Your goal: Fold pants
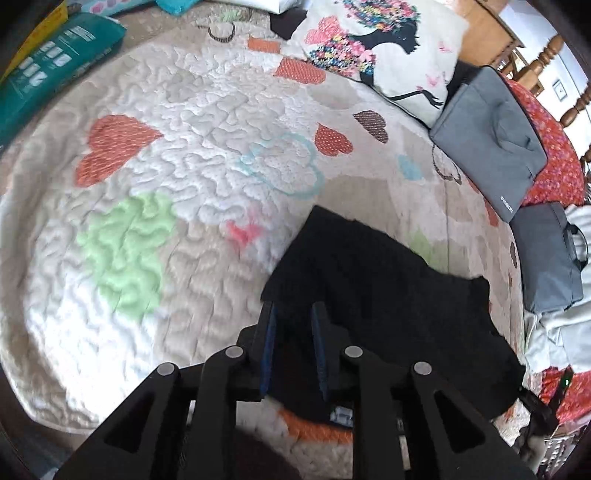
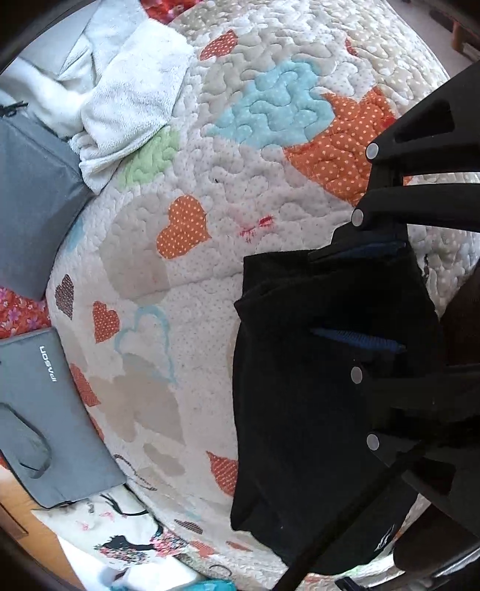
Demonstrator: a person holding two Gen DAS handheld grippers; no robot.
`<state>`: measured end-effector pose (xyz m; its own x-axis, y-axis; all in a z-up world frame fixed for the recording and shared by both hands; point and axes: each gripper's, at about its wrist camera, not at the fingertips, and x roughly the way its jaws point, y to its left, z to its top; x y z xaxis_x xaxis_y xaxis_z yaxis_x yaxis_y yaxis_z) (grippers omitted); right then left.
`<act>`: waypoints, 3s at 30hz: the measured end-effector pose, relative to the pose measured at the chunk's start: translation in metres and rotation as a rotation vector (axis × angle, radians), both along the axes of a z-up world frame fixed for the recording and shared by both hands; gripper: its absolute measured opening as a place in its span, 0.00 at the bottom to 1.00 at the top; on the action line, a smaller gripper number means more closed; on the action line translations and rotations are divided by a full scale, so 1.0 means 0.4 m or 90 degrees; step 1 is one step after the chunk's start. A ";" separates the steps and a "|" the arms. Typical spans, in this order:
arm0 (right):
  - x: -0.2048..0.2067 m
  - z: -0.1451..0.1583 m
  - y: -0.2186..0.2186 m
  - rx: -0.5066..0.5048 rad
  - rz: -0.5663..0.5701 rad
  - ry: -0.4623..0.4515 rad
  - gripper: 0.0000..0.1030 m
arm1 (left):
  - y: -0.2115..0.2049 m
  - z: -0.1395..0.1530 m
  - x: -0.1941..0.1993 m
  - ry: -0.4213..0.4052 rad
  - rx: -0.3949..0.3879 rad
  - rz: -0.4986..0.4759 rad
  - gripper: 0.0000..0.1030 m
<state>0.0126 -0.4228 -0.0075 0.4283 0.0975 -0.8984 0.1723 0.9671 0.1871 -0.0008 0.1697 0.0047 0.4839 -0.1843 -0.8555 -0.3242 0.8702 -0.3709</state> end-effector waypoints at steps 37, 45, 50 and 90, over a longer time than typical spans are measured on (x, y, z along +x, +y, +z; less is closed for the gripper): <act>0.072 0.204 0.365 0.091 0.230 -0.146 0.61 | -0.021 0.025 -0.124 0.067 0.052 -0.013 0.08; 0.218 0.090 0.704 -0.054 0.458 -0.080 0.61 | -0.019 0.083 -0.156 0.004 0.065 -0.010 0.08; 0.282 0.087 0.717 -0.059 0.452 -0.049 0.05 | -0.040 0.095 -0.147 -0.020 0.059 -0.028 0.08; -0.148 0.089 -0.120 0.157 -0.025 -0.115 0.68 | -0.735 0.148 0.067 -0.070 0.073 -0.460 0.30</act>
